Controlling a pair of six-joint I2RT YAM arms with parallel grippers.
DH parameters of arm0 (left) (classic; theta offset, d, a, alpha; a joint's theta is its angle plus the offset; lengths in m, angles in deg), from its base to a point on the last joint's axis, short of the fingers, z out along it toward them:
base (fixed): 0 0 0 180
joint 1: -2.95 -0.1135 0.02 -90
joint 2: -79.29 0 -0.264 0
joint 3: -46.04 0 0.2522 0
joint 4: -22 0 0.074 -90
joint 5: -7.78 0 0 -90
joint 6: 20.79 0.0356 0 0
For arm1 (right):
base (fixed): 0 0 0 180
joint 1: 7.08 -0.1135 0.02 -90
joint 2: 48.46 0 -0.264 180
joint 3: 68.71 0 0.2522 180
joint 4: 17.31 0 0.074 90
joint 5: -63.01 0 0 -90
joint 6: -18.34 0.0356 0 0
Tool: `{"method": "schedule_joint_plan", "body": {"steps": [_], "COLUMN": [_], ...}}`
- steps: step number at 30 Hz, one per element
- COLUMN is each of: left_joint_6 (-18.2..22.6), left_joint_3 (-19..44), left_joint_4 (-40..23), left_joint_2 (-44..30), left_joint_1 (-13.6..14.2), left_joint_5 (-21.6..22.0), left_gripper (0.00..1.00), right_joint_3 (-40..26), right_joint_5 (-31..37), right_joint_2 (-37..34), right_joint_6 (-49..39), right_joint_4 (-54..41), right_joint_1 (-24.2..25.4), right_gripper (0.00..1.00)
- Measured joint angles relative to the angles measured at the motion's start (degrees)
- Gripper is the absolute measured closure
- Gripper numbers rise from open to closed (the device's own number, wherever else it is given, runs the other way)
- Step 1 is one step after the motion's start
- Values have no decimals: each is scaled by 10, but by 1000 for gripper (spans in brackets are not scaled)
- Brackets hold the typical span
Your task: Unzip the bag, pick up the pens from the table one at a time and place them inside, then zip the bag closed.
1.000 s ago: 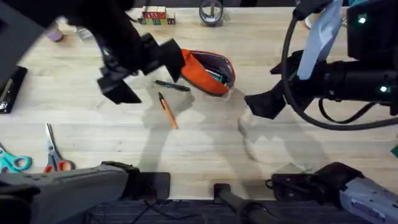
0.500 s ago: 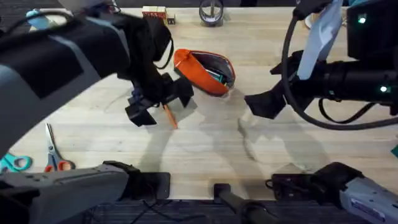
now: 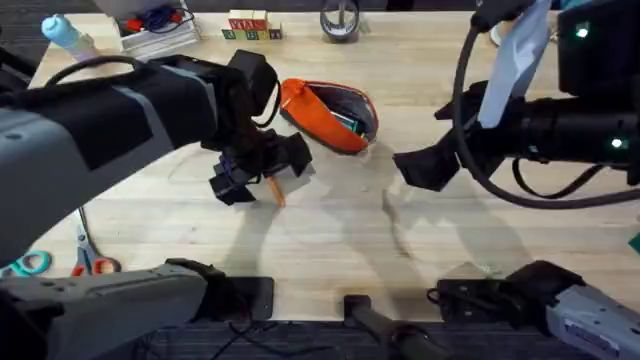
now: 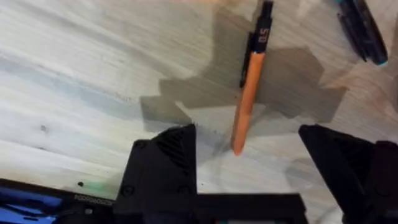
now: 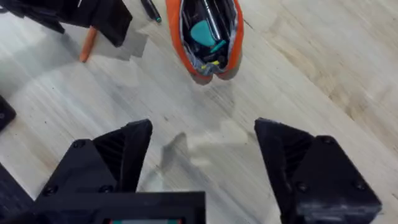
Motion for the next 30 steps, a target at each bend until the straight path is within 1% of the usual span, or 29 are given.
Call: {"method": "schedule_joint_plan", "body": {"steps": [6, 11, 17, 21, 27, 28, 29, 30], "left_joint_6": [13, 16, 16, 18, 20, 20, 20, 19], "left_joint_3": [0, 0, 0, 1, 13, 15, 17, 19], "left_joint_4": [-1, -2, 1, 9, 3, 2, 2, 3], "left_joint_2": [0, 0, -1, -27, -44, -46, -48, -51], "left_joint_1": [0, 0, 0, 0, 0, -1, -1, -1], "left_joint_5": [26, 42, 48, 48, 46, 46, 44, 41], "left_gripper": [5, 5, 5, 5, 4, 14, 65, 168], "right_joint_3": [0, 0, 0, 0, 0, 0, 0, 0], "right_joint_5": [0, 0, 0, 0, 0, 0, 0, 0], "right_joint_2": [0, 0, 0, 0, 0, 0, 0, 0], "right_joint_6": [0, 0, 0, 0, 0, 0, 0, 0], "right_joint_4": [0, 0, 0, 0, 0, 0, 0, 0], "right_joint_1": [0, 0, 0, 0, 0, 0, 0, 0], "right_gripper": [4, 4, 4, 4, 5, 4, 4, 4]}}
